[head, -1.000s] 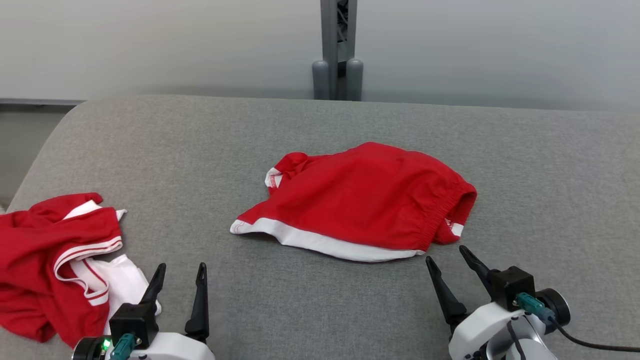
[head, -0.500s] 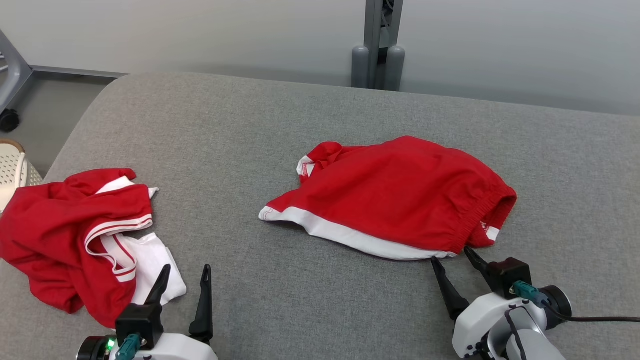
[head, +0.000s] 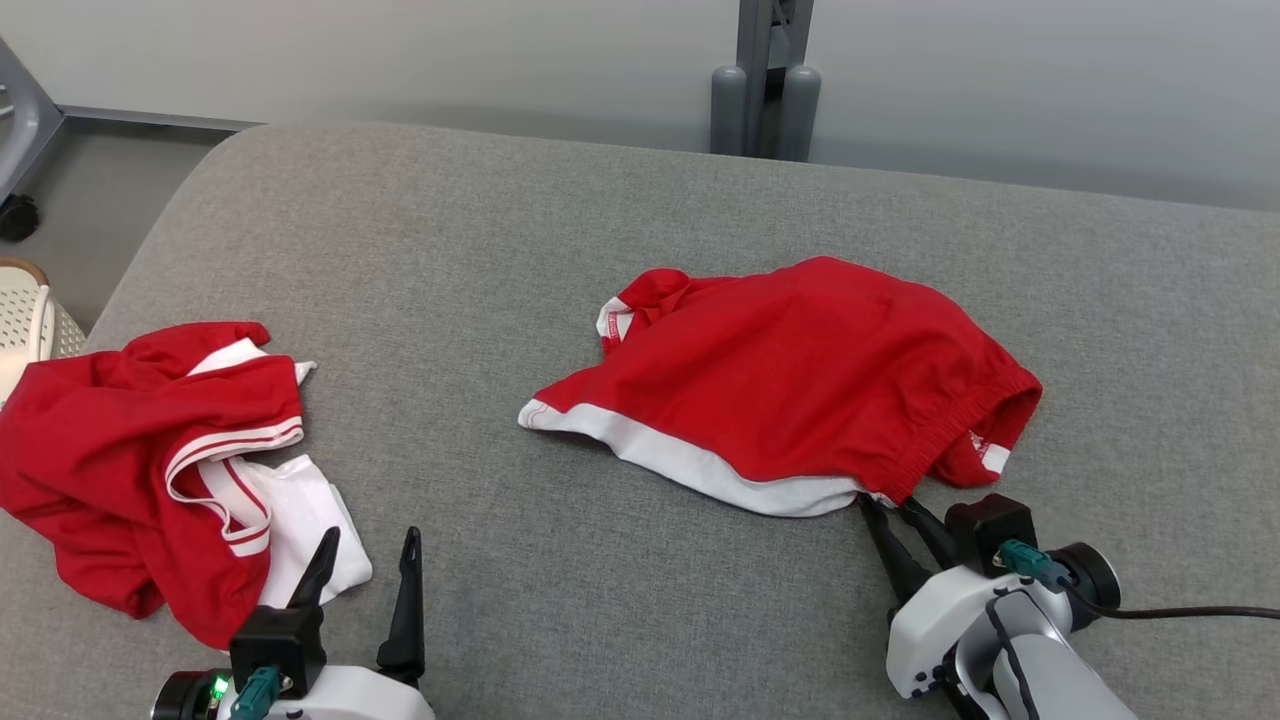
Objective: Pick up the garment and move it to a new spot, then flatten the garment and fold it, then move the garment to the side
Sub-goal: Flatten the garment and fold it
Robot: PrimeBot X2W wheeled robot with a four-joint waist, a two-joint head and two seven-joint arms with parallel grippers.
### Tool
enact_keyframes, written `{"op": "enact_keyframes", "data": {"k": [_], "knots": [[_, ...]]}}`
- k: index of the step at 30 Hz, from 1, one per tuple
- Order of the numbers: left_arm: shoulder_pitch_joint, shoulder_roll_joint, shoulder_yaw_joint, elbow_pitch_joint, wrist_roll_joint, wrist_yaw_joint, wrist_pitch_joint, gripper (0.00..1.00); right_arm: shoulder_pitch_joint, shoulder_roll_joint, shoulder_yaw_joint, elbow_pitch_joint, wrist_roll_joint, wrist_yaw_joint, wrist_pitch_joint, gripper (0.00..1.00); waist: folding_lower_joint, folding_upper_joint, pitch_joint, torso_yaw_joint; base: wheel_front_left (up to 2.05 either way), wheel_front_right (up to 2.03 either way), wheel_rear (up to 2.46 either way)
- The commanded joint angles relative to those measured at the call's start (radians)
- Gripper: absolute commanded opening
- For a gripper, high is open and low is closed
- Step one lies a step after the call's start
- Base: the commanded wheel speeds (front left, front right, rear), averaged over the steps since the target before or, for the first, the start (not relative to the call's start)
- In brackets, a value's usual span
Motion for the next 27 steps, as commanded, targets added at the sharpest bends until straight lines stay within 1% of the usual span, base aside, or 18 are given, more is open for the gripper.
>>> {"op": "enact_keyframes", "data": {"k": [1, 2, 3, 8, 13, 18, 19, 22, 27], "knots": [[-0.019, 0.007, 0.003, 0.001, 0.006, 0.005, -0.001, 1.0, -0.012, -0.007, 0.004, 0.003, 0.005, 0.0, -0.005, 0.25, 0.0, 0.0, 0.001, -0.001, 0.0, 0.0, 0.0], [-0.02, 0.007, 0.002, 0.001, 0.006, 0.005, -0.001, 1.0, -0.014, -0.007, 0.008, 0.005, 0.007, 0.0, -0.005, 0.11, 0.0, 0.0, 0.002, -0.002, 0.0, 0.0, 0.0], [-0.02, 0.007, 0.002, 0.001, 0.005, 0.007, -0.001, 1.0, -0.014, -0.007, 0.013, 0.002, 0.012, 0.0, -0.005, 0.0, 0.0, 0.0, 0.002, -0.004, 0.0, 0.0, 0.0], [-0.016, 0.001, 0.004, -0.005, 0.005, 0.005, -0.001, 1.0, 0.008, -0.007, 0.011, -0.045, 0.036, 0.0, -0.005, 0.0, 0.0, 0.0, -0.005, -0.023, 0.0, 0.0, 0.0], [0.0, -0.004, 0.009, 0.004, -0.003, -0.009, -0.001, 1.0, 0.051, -0.007, 0.021, -0.082, 0.085, 0.0, -0.005, 0.0, 0.0, 0.0, -0.022, -0.063, 0.0, 0.0, 0.0], [0.005, -0.009, 0.003, 0.02, -0.01, -0.027, -0.001, 1.0, 0.077, -0.007, 0.017, -0.101, 0.074, 0.0, 0.04, 0.0, 0.0, 0.0, -0.038, -0.111, 0.0, 0.0, 0.0], [0.005, -0.009, 0.003, 0.02, -0.01, -0.027, -0.001, 1.0, 0.077, -0.007, 0.017, -0.101, 0.074, 0.0, 0.04, 0.0, 0.0, 0.0, -0.038, -0.111, 0.0, 0.0, 0.0], [-0.011, -0.015, -0.008, 0.04, -0.017, -0.049, 0.002, 1.0, 0.087, -0.014, 0.004, -0.133, 0.076, 0.0, 0.071, 0.0, 0.0, 0.0, -0.045, -0.136, 0.0, 0.0, 0.0], [-0.044, -0.026, -0.034, 0.091, -0.036, -0.106, 0.023, 1.0, 0.116, -0.033, -0.022, -0.214, 0.084, 0.0, 0.121, 0.0, 0.0, 0.0, -0.051, -0.172, 0.0, 0.0, 0.0]]}}
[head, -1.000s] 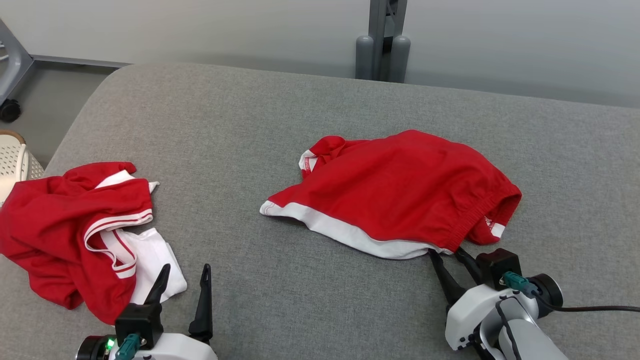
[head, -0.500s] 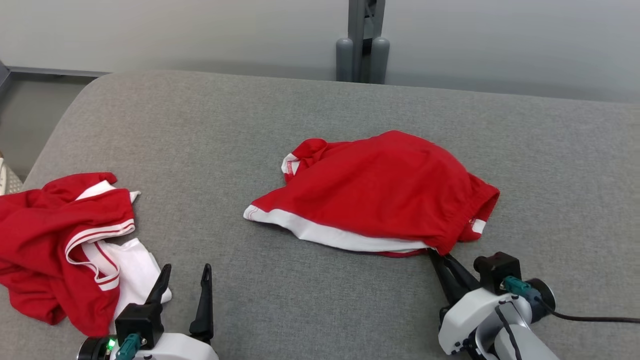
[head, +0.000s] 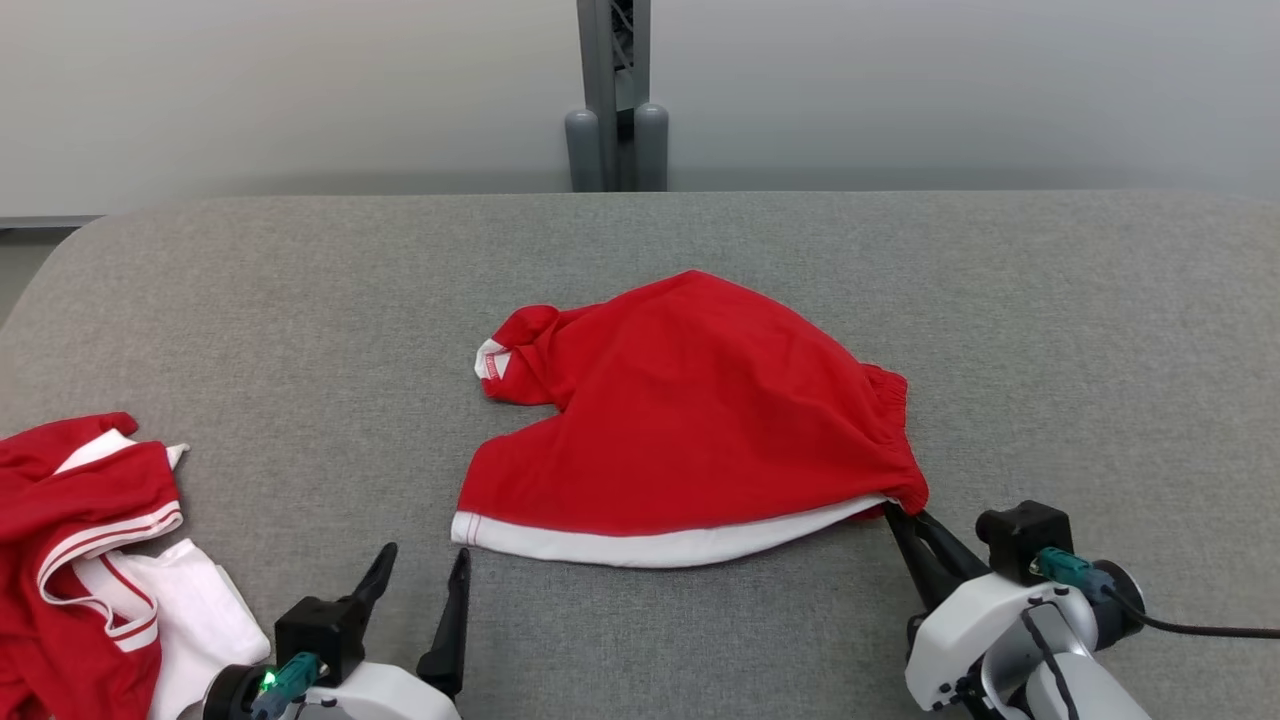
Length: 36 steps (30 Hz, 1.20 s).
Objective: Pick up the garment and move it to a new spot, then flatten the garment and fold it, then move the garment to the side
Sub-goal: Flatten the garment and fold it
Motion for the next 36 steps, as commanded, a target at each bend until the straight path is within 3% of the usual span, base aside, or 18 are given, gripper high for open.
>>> {"op": "enact_keyframes", "data": {"k": [1, 4, 15, 36], "knots": [[-0.022, -0.002, -0.004, 0.015, -0.007, -0.017, 0.006, 1.0, 0.015, -0.014, -0.011, -0.022, 0.006, 0.0, 0.011, 0.0, 0.0, 0.0, -0.002, -0.016, 0.0, 0.0, 0.0], [-0.063, -0.014, -0.038, 0.073, -0.011, -0.067, 0.03, 1.0, 0.03, -0.038, -0.047, -0.074, -0.01, 0.0, 0.045, 0.0, 0.0, 0.0, 0.004, -0.036, 0.0, 0.0, 0.0], [-0.11, -0.043, -0.098, 0.198, -0.031, -0.162, 0.071, 1.0, 0.016, -0.042, -0.073, -0.079, -0.032, 0.0, 0.075, 0.0, 0.0, 0.0, 0.02, -0.062, 0.0, 0.0, 0.0], [-0.121, -0.075, -0.144, 0.225, -0.028, -0.195, 0.044, 1.0, -0.001, -0.019, -0.078, -0.027, -0.037, 0.0, 0.043, 0.0, 0.0, 0.0, 0.011, -0.059, 0.0, 0.0, 0.0]]}}
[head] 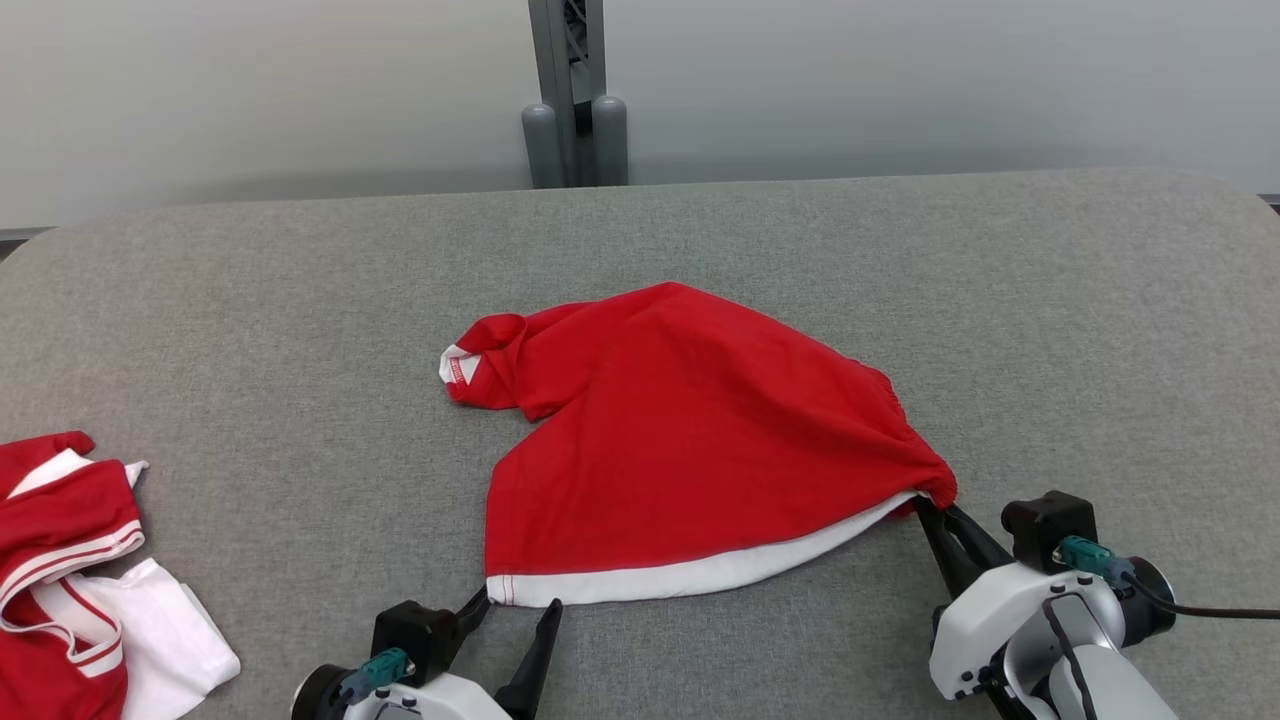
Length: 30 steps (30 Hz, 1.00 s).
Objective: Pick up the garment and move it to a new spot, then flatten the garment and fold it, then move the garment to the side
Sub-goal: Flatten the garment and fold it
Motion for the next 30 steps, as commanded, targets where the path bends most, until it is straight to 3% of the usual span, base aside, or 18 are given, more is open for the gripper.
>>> {"op": "enact_keyframes", "data": {"k": [1, 4, 6, 7, 9, 11, 14, 16, 23, 30], "knots": [[-0.018, 0.004, 0.003, 0.001, 0.003, -0.002, -0.004, 1.0, -0.006, -0.003, -0.002, 0.003, -0.002, 0.0, -0.008, 0.0, 0.0, 0.0, -0.001, 0.0, 0.0, 0.0, 0.0], [-0.022, -0.002, 0.004, 0.012, -0.002, -0.007, -0.014, 1.0, -0.006, -0.001, -0.001, 0.011, 0.001, 0.0, -0.011, 0.0, 0.0, 0.0, -0.003, -0.002, 0.0, 0.0, 0.0], [-0.03, -0.005, 0.005, 0.022, -0.006, -0.011, -0.02, 0.92, -0.009, -0.001, 0.0, 0.016, 0.002, 0.0, -0.012, 0.0, 0.0, 0.0, -0.004, -0.004, 0.0, 0.0, 0.0], [-0.034, -0.007, 0.005, 0.026, -0.006, -0.013, -0.025, 0.83, -0.011, 0.0, 0.002, 0.018, 0.002, 0.0, -0.013, 0.0, 0.0, 0.0, -0.004, -0.006, 0.0, 0.0, 0.0], [-0.038, -0.01, 0.003, 0.037, -0.004, -0.016, -0.029, 0.49, -0.012, 0.001, 0.004, 0.02, 0.002, 0.0, -0.015, 0.0, 0.0, 0.0, -0.005, -0.009, 0.0, 0.0, 0.0], [-0.039, -0.012, 0.001, 0.047, -0.003, -0.018, -0.035, 0.39, -0.013, 0.002, 0.006, 0.023, 0.004, 0.0, -0.014, 0.0, 0.0, 0.0, -0.005, -0.011, 0.0, 0.0, 0.0], [-0.045, -0.014, -0.001, 0.062, -0.005, -0.023, -0.038, 0.11, -0.015, 0.001, 0.006, 0.026, 0.005, 0.0, -0.017, 0.0, 0.0, 0.0, -0.004, -0.013, 0.0, 0.0, 0.0], [-0.047, -0.014, -0.004, 0.072, -0.004, -0.025, -0.039, 0.0, -0.015, -0.001, 0.005, 0.029, 0.004, 0.0, -0.019, 0.0, 0.0, 0.0, -0.005, -0.013, 0.0, 0.0, 0.0], [-0.054, -0.01, 0.031, 0.061, -0.016, -0.018, -0.059, 0.0, -0.021, 0.001, 0.006, 0.013, 0.027, 0.0, -0.035, 0.0, 0.0, 0.0, -0.021, -0.014, 0.0, 0.0, 0.0], [-0.019, -0.01, 0.147, -0.083, -0.083, -0.041, -0.07, 0.0, -0.019, -0.023, 0.031, -0.093, 0.086, 0.0, -0.021, 0.0, 0.0, 0.0, -0.066, -0.024, 0.0, 0.0, 0.0]]}}
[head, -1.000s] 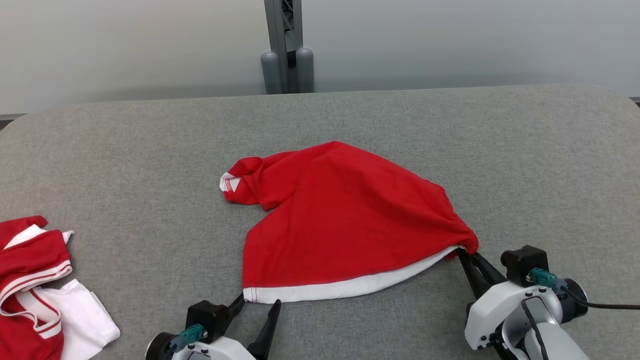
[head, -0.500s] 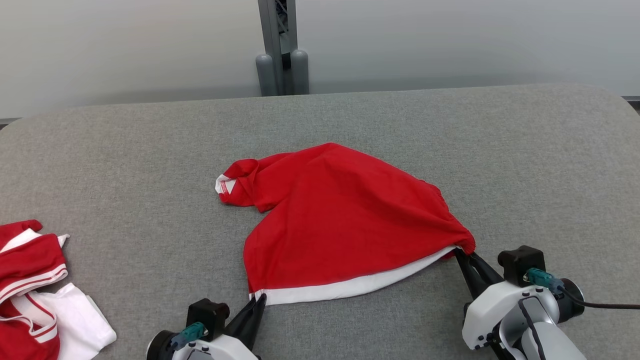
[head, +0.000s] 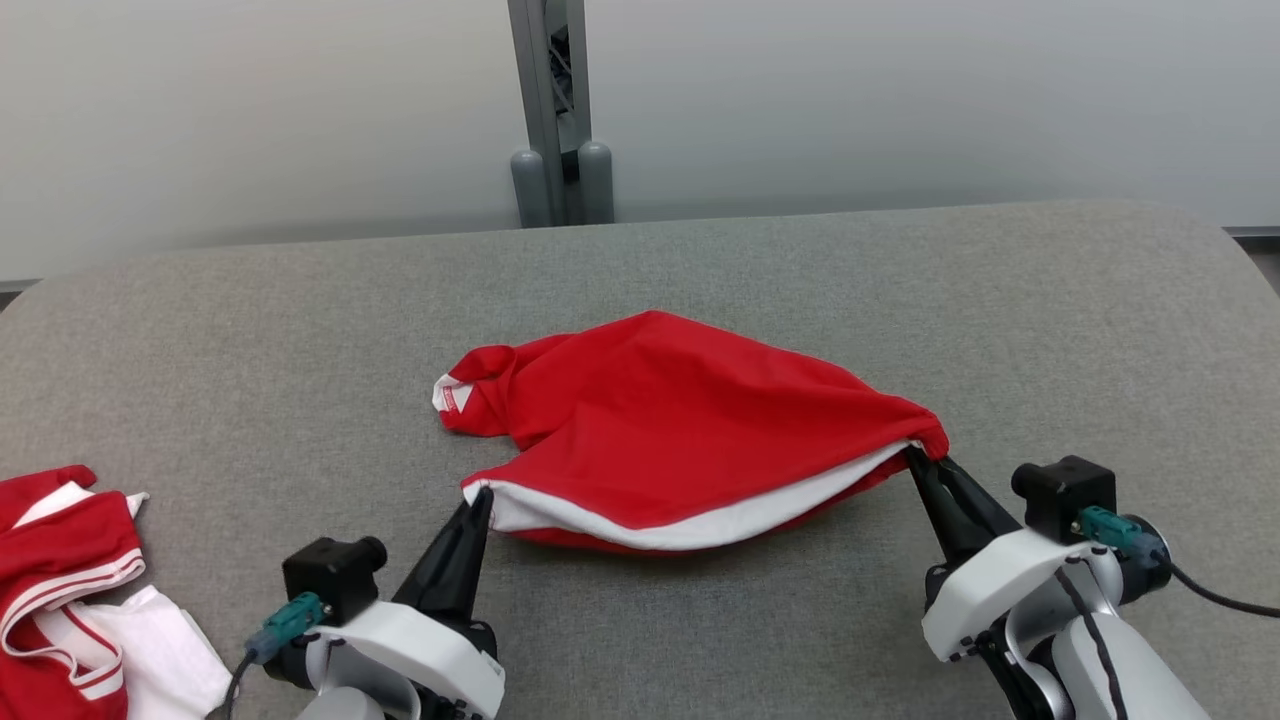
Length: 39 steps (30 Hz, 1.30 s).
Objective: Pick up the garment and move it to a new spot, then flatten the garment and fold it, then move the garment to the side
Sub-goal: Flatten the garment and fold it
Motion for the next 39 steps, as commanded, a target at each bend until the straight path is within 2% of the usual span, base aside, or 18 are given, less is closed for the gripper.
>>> {"op": "enact_keyframes", "data": {"k": [1, 7, 12, 13, 18, 25, 27, 31, 35, 39], "knots": [[0.016, 0.007, 0.038, -0.057, -0.025, -0.013, -0.005, 0.0, -0.002, -0.02, 0.008, -0.046, 0.025, 0.0, 0.015, 0.0, 0.0, 0.0, -0.024, -0.008, 0.0, 0.0, 0.0], [0.034, 0.033, 0.125, -0.253, -0.076, -0.02, -0.003, 0.0, 0.015, -0.079, 0.033, -0.241, 0.093, 0.0, 0.093, 0.0, 0.0, 0.0, -0.077, -0.026, 0.0, 0.0, 0.0], [-0.008, 0.085, 0.173, -0.422, -0.101, 0.001, 0.049, 0.0, 0.017, -0.154, 0.046, -0.435, 0.14, 0.0, 0.214, 0.0, 0.0, 0.0, -0.106, -0.041, 0.0, 0.0, 0.0], [-0.008, 0.085, 0.173, -0.422, -0.101, 0.001, 0.049, 0.0, 0.017, -0.154, 0.046, -0.435, 0.14, 0.0, 0.214, 0.0, 0.0, 0.0, -0.106, -0.041, 0.0, 0.0, 0.0], [-0.068, 0.132, 0.224, -0.577, -0.138, 0.028, 0.127, 0.0, -0.011, -0.225, 0.048, -0.607, 0.196, 0.0, 0.347, 0.0, 0.0, 0.0, -0.122, -0.061, 0.0, 0.0, 0.0], [-0.193, 0.19, 0.255, -0.685, -0.131, 0.054, 0.224, 0.0, -0.111, -0.274, 0.037, -0.736, 0.266, 0.0, 0.47, 0.0, 0.0, 0.0, -0.12, -0.083, 0.0, 0.0, 0.0], [-0.231, 0.194, 0.258, -0.687, -0.141, 0.061, 0.251, 0.0, -0.149, -0.278, 0.04, -0.738, 0.28, 0.0, 0.493, 0.0, 0.0, 0.0, -0.111, -0.085, 0.0, 0.0, 0.0], [-0.337, 0.195, 0.259, -0.587, -0.159, 0.058, 0.304, 0.0, -0.287, -0.265, 0.098, -0.622, 0.316, 0.0, 0.535, 0.0, 0.0, 0.0, -0.064, -0.078, 0.0, 0.0, 0.0], [-0.483, 0.183, 0.247, -0.442, -0.149, 0.048, 0.334, 0.0, -0.474, -0.231, 0.146, -0.427, 0.32, 0.0, 0.514, 0.0, 0.0, 0.0, 0.007, -0.053, 0.0, 0.0, 0.0], [-0.677, 0.167, 0.238, -0.283, -0.1, 0.042, 0.314, 0.0, -0.697, -0.194, 0.196, -0.215, 0.279, 0.0, 0.434, 0.0, 0.0, 0.0, 0.082, -0.027, 0.0, 0.0, 0.0]]}}
